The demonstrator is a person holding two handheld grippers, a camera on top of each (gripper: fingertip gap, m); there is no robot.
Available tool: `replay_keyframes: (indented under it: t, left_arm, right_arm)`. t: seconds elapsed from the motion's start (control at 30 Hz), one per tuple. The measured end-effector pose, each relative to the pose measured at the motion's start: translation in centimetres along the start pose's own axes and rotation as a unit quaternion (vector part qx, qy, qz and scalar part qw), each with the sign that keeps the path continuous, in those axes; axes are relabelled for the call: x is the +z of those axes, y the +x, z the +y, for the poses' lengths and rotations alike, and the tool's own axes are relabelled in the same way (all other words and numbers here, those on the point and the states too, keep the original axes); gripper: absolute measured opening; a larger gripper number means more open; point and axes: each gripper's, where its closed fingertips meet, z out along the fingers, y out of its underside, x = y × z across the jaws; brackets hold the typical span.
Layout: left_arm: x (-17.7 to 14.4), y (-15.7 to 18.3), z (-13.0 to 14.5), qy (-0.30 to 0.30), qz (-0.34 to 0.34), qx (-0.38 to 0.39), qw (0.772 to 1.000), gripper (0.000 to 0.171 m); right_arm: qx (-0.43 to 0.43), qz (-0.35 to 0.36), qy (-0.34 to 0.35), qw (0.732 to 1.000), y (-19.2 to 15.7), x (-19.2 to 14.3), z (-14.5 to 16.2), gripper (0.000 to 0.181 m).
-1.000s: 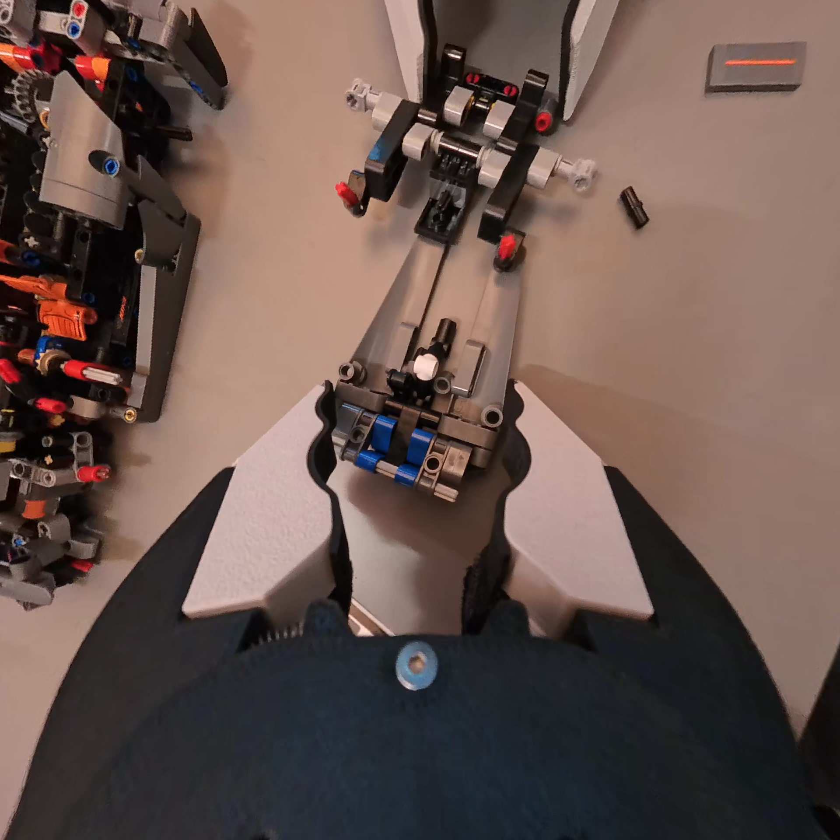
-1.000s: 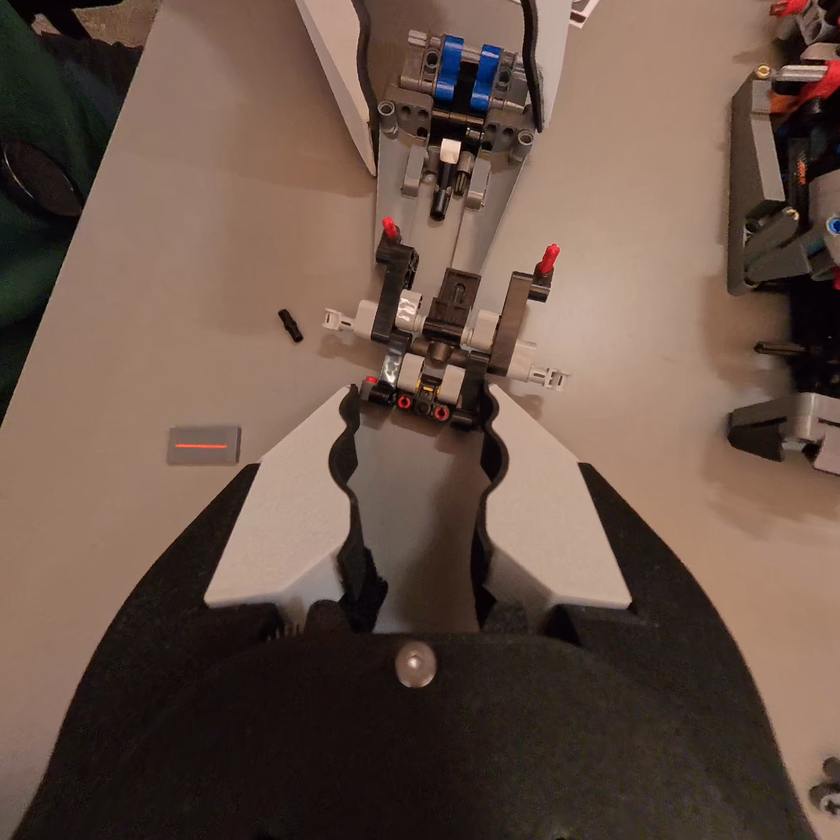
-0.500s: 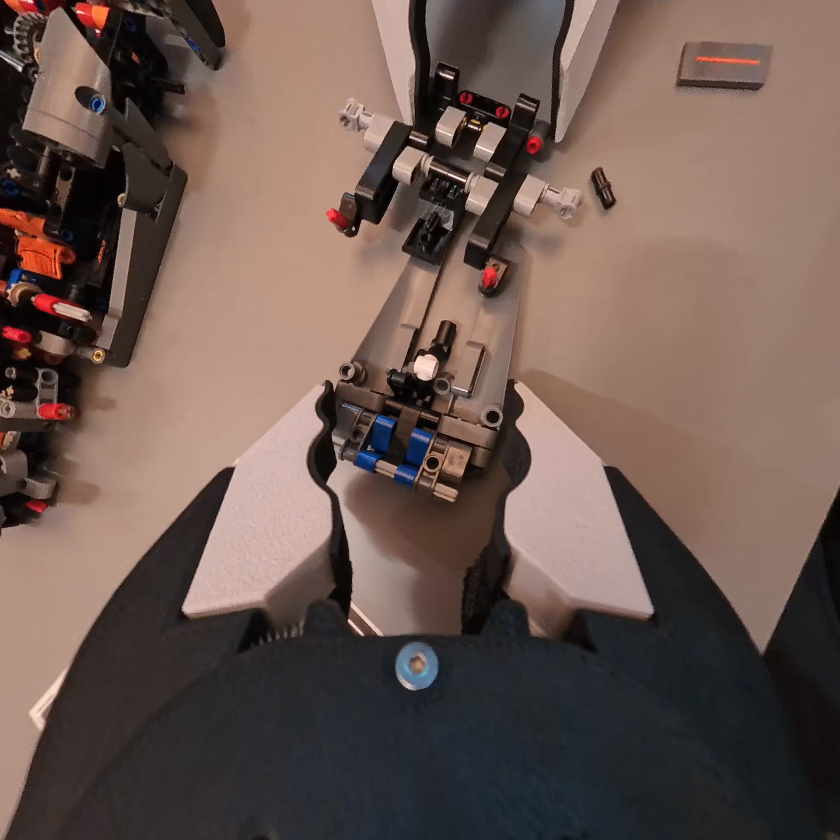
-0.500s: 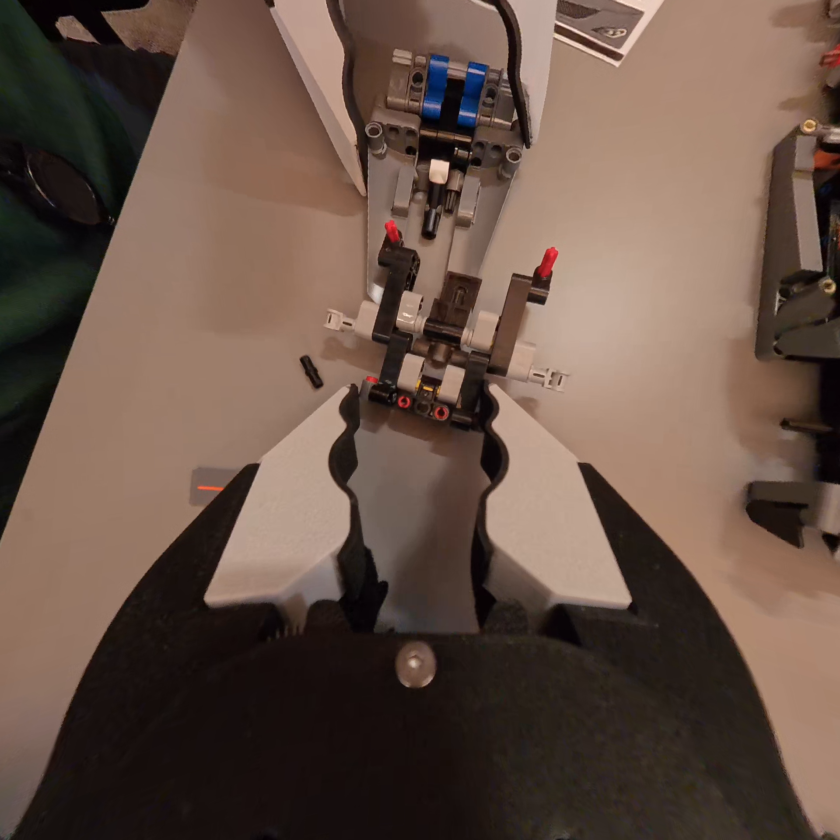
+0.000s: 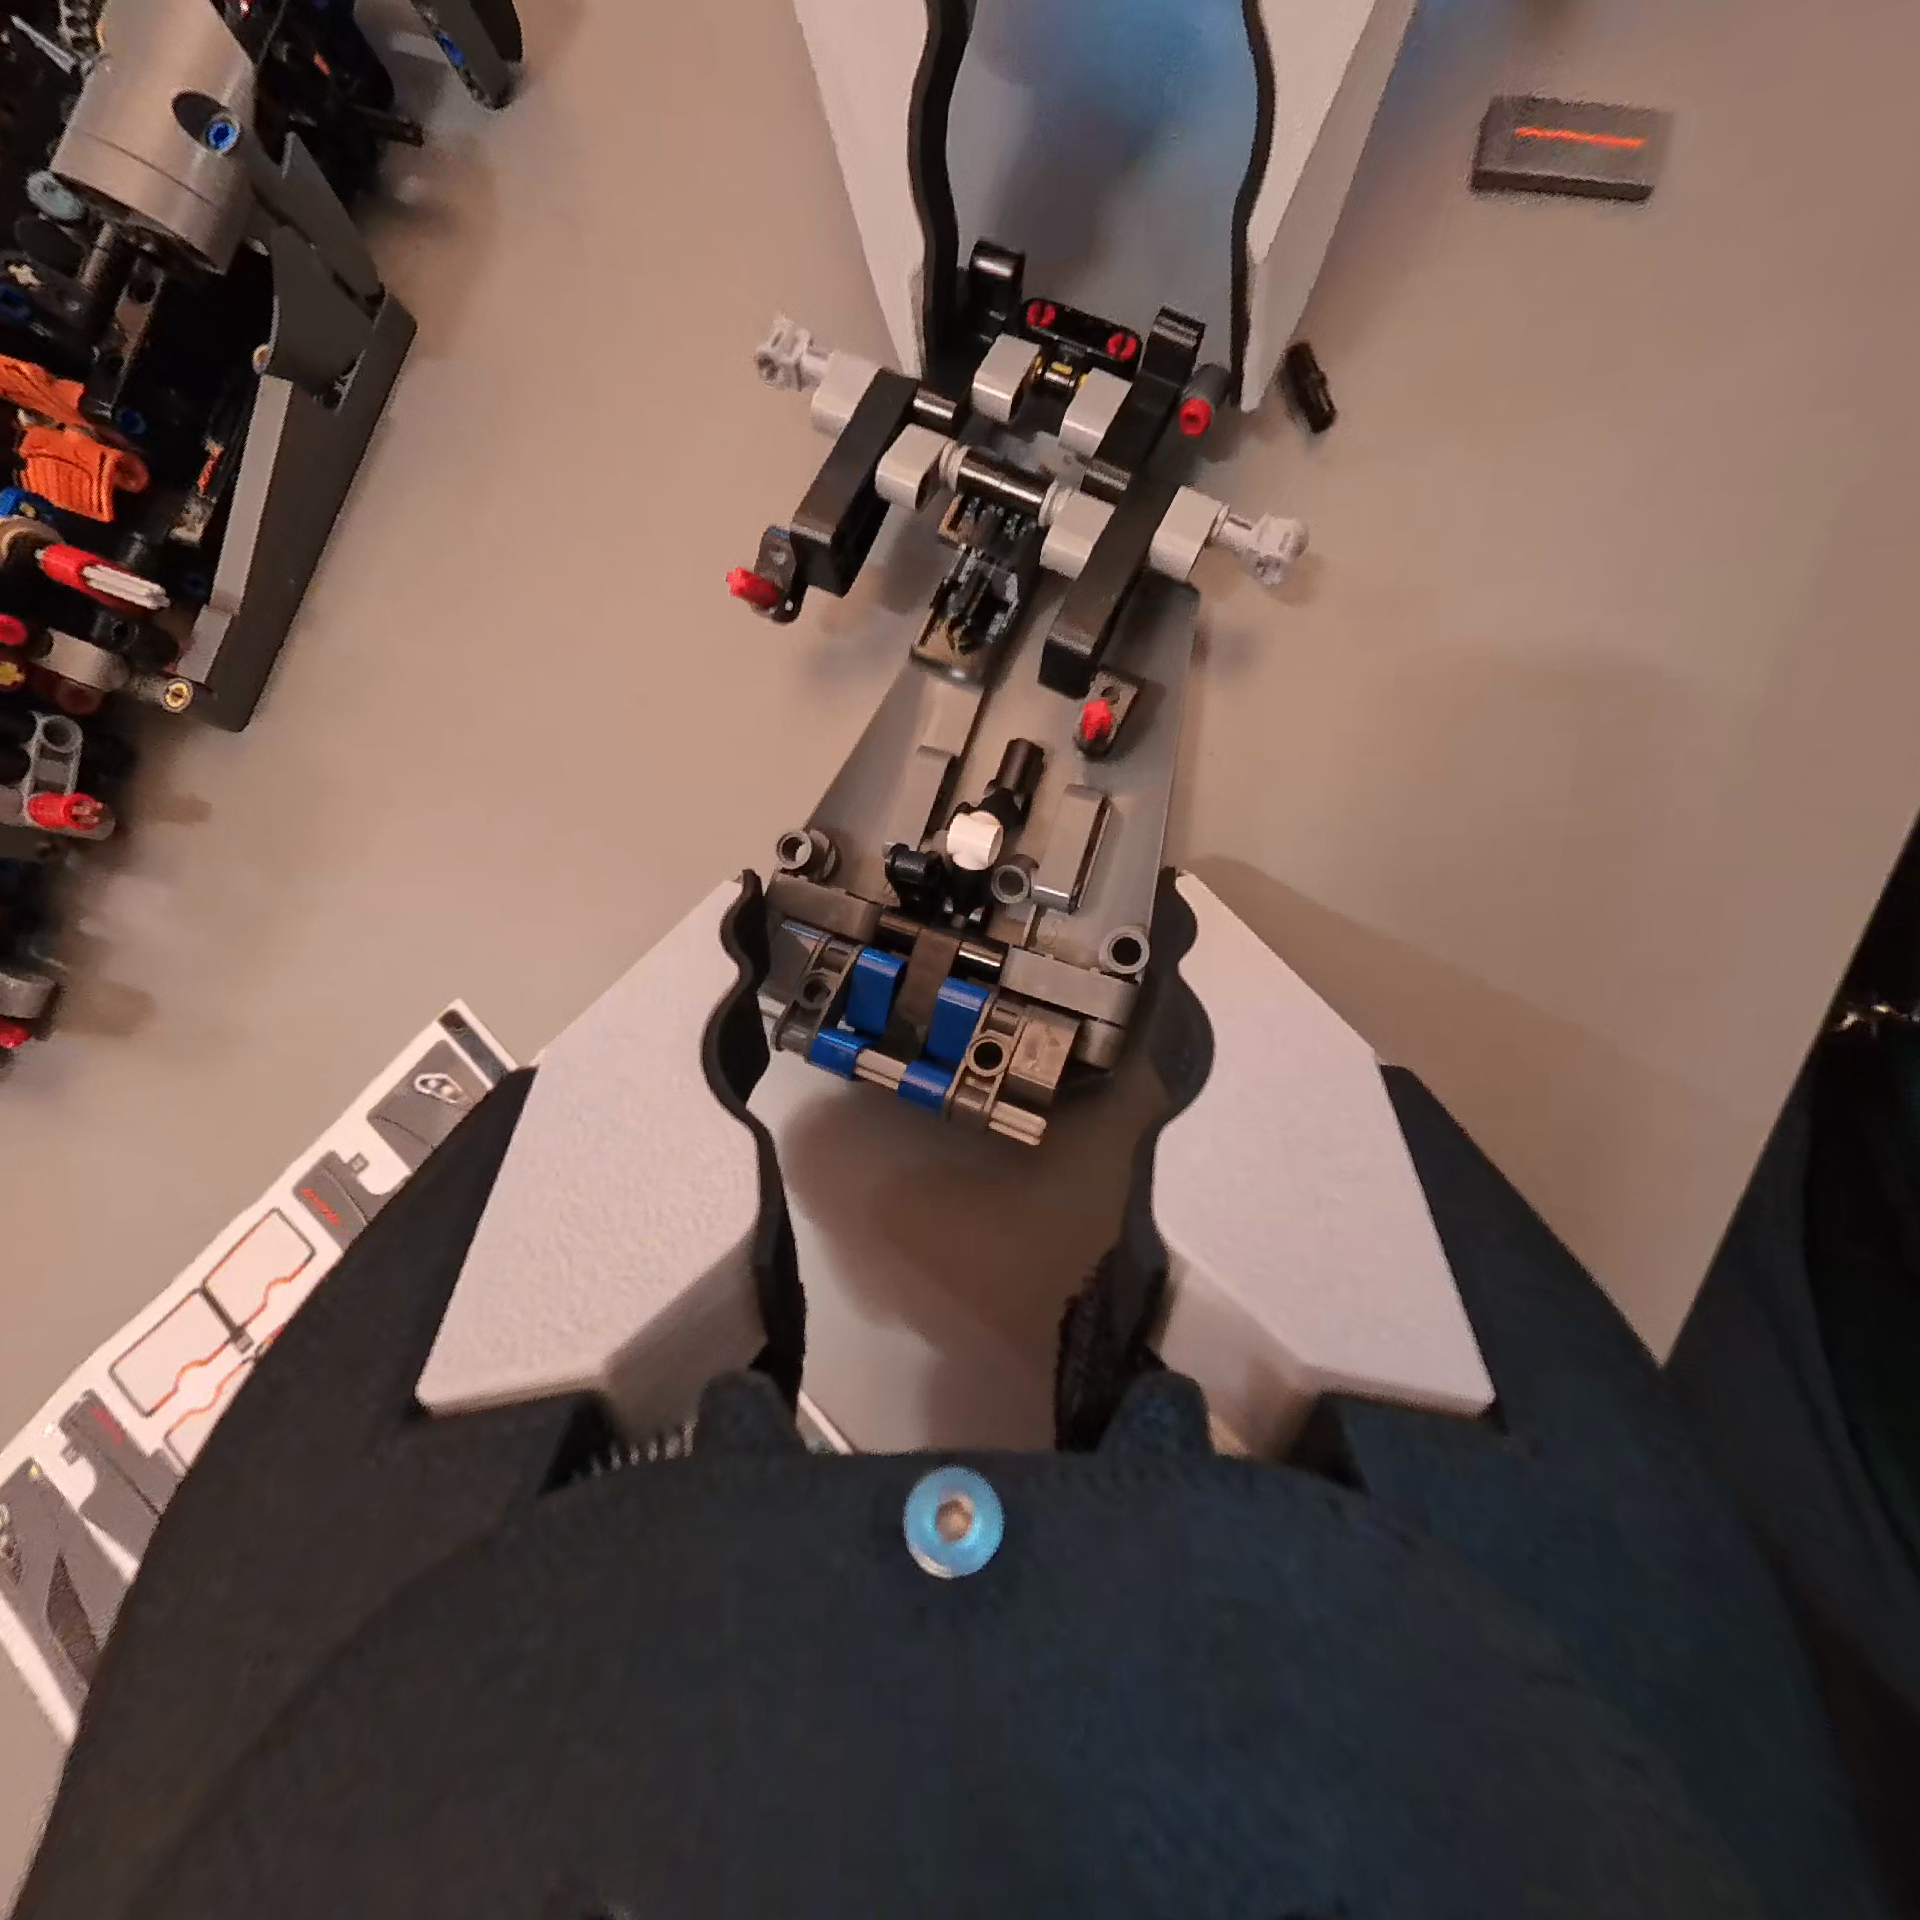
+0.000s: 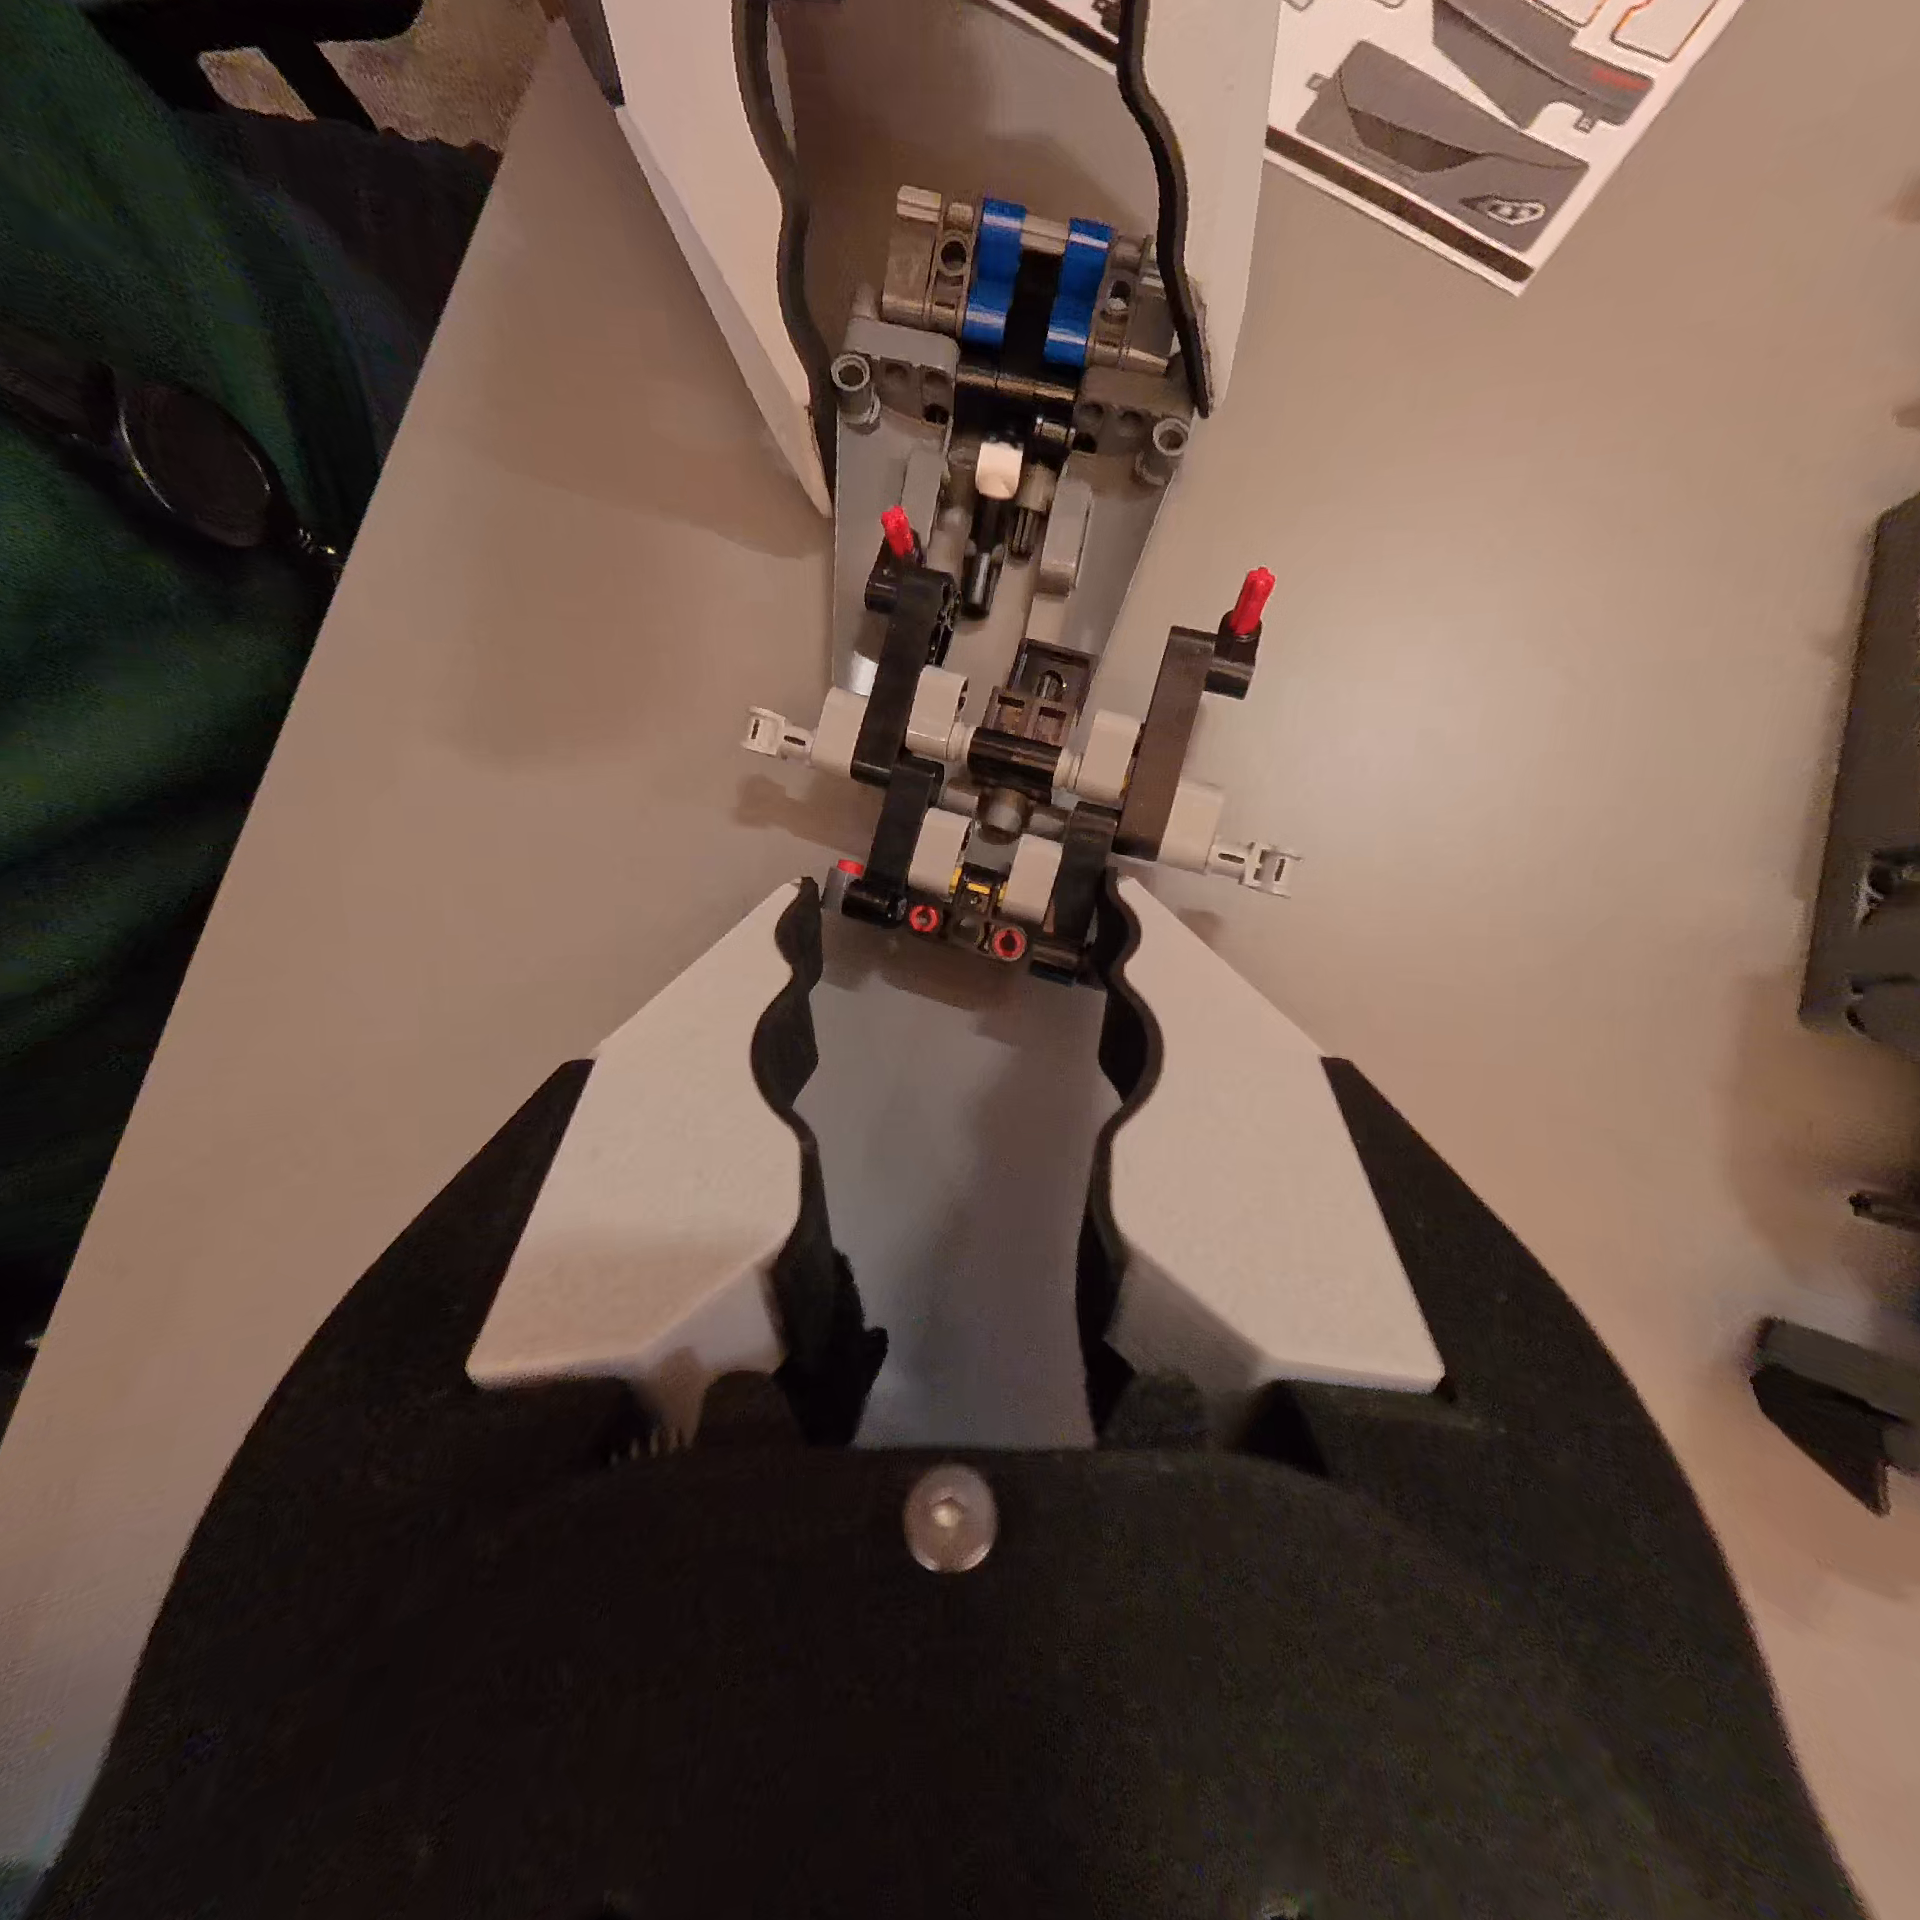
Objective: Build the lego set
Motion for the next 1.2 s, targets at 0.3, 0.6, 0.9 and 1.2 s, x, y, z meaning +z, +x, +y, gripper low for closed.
replay_keyframes:
  t: [0.3,0.6,0.9,1.2]
  left_arm:
    - [0.0,0.4,-0.1,0.006,-0.002,0.007,1.000,0.072]
    - [-0.1,0.5,0.0,0.009,-0.001,0.018,1.000,0.072]
    - [-0.6,0.2,0.3,0.007,-0.006,0.040,0.999,0.072]
    - [-0.5,0.6,-0.2,0.016,0.005,0.042,0.999,0.071]
  right_arm:
    - [-0.015,-0.007,-0.003,1.000,-0.6,0.7,-0.9,0.051]
    - [-0.019,-0.016,-0.045,0.999,-1.8,-0.2,0.3,0.051]
    - [-0.009,-0.038,-0.058,0.998,-2.5,-0.5,1.6,0.051]
    - [-0.013,-0.044,-0.046,0.998,-2.2,0.6,0.4,0.050]
